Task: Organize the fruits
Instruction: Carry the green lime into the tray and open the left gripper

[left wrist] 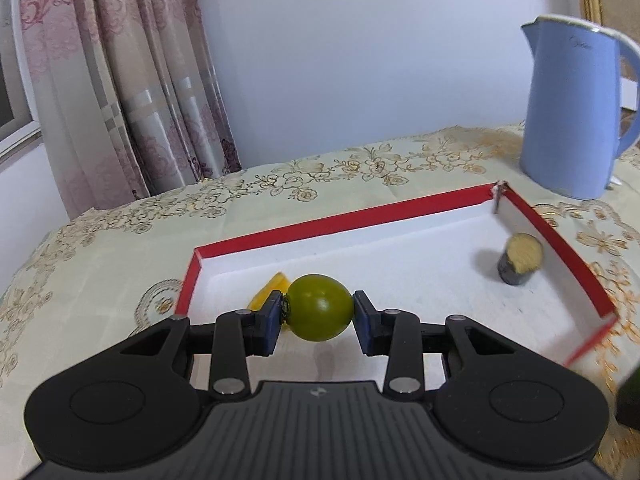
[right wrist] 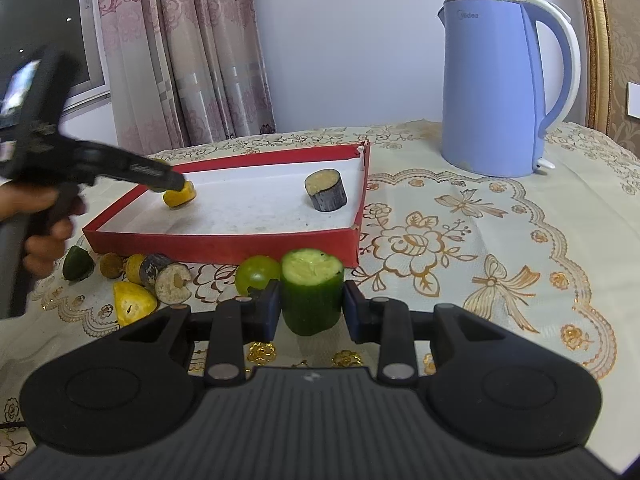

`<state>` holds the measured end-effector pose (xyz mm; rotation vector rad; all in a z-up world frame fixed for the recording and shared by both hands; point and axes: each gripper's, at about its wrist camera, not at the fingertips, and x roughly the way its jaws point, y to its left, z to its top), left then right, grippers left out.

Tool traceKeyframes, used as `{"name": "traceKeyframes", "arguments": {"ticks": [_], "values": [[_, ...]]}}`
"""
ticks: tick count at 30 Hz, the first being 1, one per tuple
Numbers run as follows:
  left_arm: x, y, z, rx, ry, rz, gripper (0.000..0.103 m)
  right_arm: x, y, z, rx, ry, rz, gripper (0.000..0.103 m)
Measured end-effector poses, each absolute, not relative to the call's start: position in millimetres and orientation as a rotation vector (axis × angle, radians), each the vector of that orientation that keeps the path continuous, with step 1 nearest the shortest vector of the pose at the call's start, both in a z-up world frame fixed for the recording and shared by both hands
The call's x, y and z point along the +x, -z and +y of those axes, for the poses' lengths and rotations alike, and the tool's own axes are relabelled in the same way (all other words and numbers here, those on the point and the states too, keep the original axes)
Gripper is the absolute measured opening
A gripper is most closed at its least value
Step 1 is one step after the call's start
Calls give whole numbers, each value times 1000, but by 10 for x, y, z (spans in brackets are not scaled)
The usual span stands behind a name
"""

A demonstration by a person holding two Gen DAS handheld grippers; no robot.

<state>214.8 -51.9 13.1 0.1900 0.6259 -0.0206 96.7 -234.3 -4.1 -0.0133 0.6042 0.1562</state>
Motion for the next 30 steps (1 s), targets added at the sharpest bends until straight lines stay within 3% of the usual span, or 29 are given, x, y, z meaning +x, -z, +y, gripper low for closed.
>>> {"name": "traceKeyframes", "arguments": {"ticks": [20, 24, 30], "values": [[2807, 51, -692, 214, -17, 698, 41, 969, 63, -2342, -10, -163, 612, 31], [2713, -22, -660, 214, -36, 673, 57, 984, 77, -2358, -1, -162, 618, 31], [2307, -224, -436, 250, -71, 602, 69, 980, 77, -2362, 1, -161, 607, 31]]}}
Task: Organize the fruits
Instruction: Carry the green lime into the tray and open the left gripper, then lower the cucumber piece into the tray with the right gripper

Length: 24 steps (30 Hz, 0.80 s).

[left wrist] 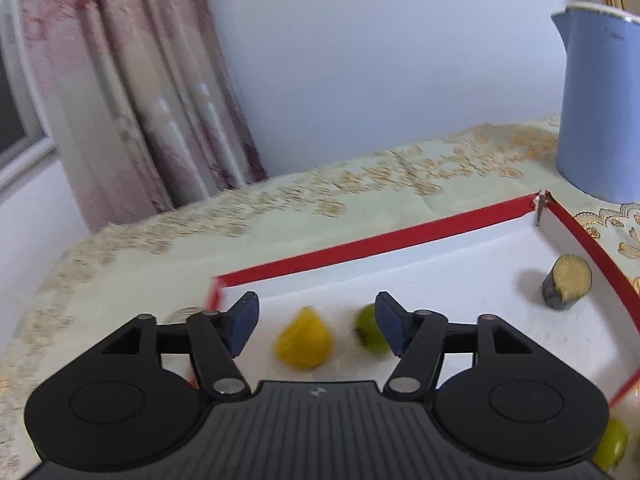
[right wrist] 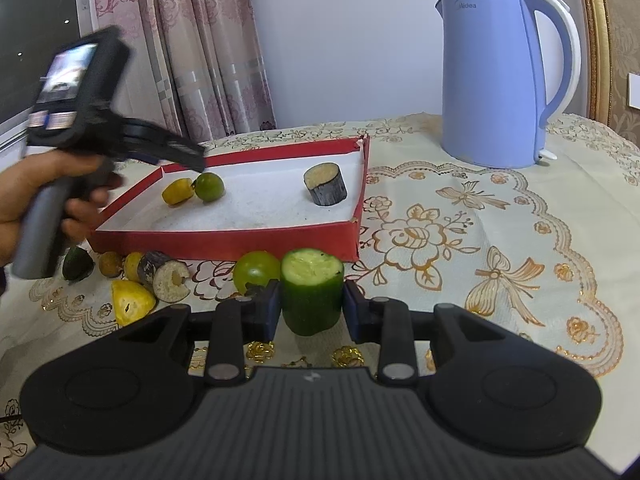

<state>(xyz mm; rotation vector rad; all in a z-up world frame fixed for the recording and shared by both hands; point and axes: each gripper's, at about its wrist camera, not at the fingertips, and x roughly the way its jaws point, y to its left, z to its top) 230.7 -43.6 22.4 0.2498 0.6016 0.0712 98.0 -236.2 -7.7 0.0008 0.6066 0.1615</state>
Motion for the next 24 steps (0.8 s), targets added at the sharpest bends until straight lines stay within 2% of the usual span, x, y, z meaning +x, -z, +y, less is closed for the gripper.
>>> {"name": "traceKeyframes", "arguments": {"ticks": [3, 6, 14, 24], "values": [[1977, -315, -216, 205, -120, 561, 81, 972, 66, -2354, 2, -167, 595, 31], [1625, -346, -24, 133, -152, 518, 85, 963, 51, -2343, 9, -180, 586, 31], [1060, -261, 270, 8, -167, 489, 85, 1037, -156, -2147, -49, -196, 587, 31], [1105, -67, 487, -102, -189, 488, 85, 1550, -483, -1799, -185, -226, 545, 31]]}}
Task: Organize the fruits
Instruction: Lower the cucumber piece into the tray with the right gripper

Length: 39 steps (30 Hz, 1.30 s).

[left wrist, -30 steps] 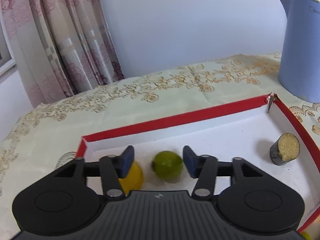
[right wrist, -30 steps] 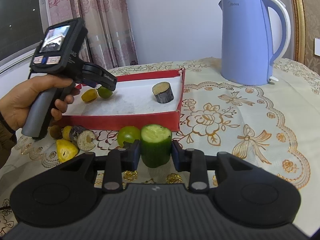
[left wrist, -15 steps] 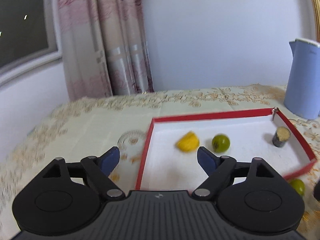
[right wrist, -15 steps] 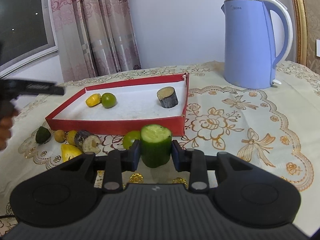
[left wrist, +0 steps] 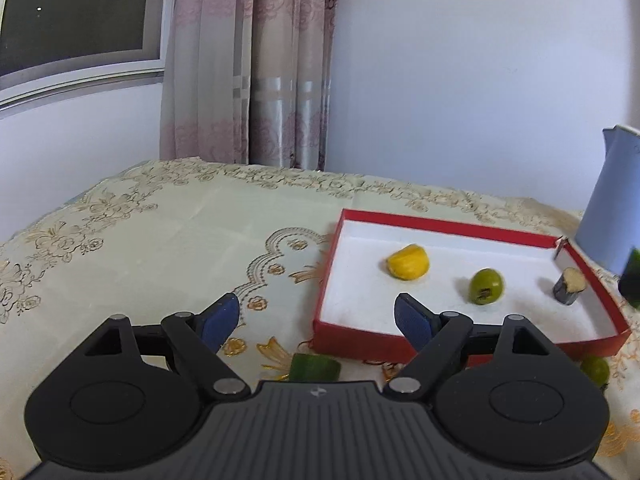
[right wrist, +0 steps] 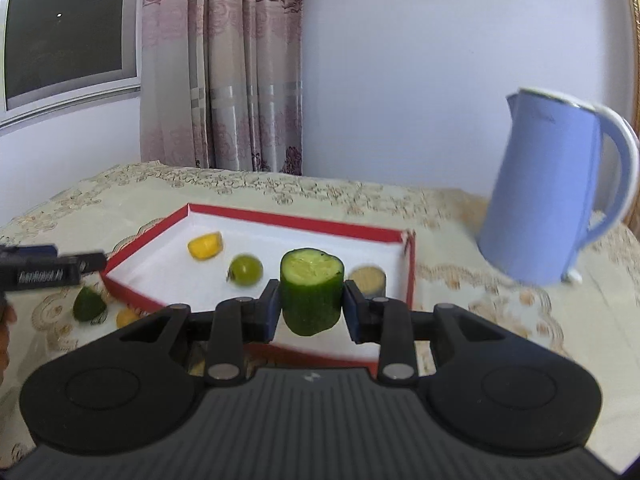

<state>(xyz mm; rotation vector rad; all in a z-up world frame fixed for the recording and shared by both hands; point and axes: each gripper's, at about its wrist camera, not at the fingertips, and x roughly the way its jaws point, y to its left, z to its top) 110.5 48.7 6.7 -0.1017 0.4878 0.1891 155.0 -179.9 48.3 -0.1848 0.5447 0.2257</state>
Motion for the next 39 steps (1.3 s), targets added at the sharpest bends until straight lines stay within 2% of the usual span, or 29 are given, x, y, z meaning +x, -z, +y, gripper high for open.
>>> {"name": "traceKeyframes", "arguments": {"ticks": [20, 31, 34, 39], "values": [[1043, -56, 417, -21, -208, 458, 90, 2581, -163, -1652, -227, -159, 645, 31], [1026, -88, 500, -56, -221, 456, 90, 2827, 6, -1655, -262, -116, 694, 31], [1027, -90, 511, -58, -228, 455, 90, 2837, 13, -1642, -280, -100, 688, 44], [1031, -89, 559, -79, -246, 457, 90, 2558, -207, -1702, -255, -108, 617, 44]]}}
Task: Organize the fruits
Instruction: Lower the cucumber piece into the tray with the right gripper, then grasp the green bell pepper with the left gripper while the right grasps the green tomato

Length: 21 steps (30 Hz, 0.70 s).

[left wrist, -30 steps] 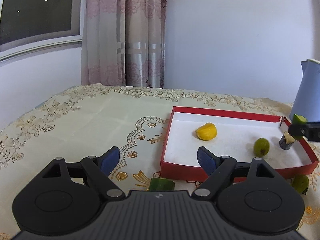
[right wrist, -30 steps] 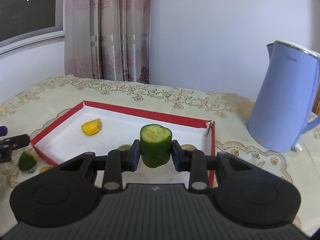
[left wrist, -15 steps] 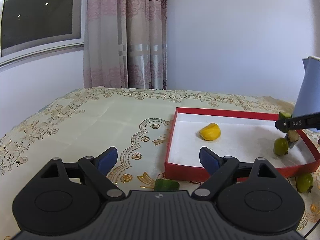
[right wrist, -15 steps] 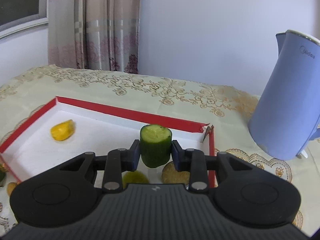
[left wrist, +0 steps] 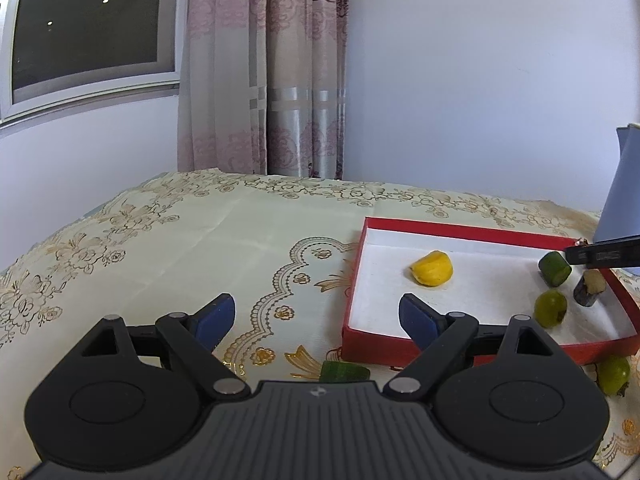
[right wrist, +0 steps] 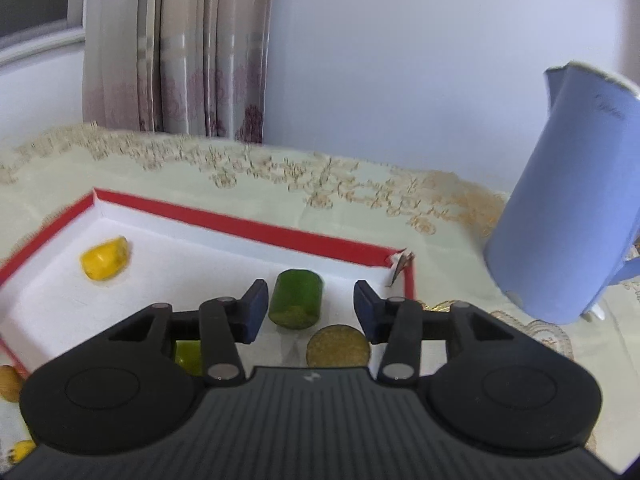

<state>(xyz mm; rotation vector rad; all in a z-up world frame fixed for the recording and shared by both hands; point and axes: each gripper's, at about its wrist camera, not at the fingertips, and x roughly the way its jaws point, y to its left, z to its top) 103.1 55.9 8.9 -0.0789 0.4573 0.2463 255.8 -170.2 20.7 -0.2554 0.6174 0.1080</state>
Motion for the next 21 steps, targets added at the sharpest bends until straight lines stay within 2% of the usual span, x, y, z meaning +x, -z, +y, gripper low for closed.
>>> {"name": "traceKeyframes", "arguments": {"ticks": [7, 9, 14, 21], "values": [[978, -212, 754, -157, -300, 410, 90, 1665, -619, -1832, -166, -145, 473, 44], [954, -256, 819, -185, -308, 406, 90, 1383, -646, -1875, -94, -155, 434, 48], [870, -328, 886, -180, -268, 419, 90, 1043, -399, -1982, 47, -134, 378, 50], [895, -58, 704, 42, -225, 516, 90, 1128, -152, -1993, 65, -183, 460, 50]]}}
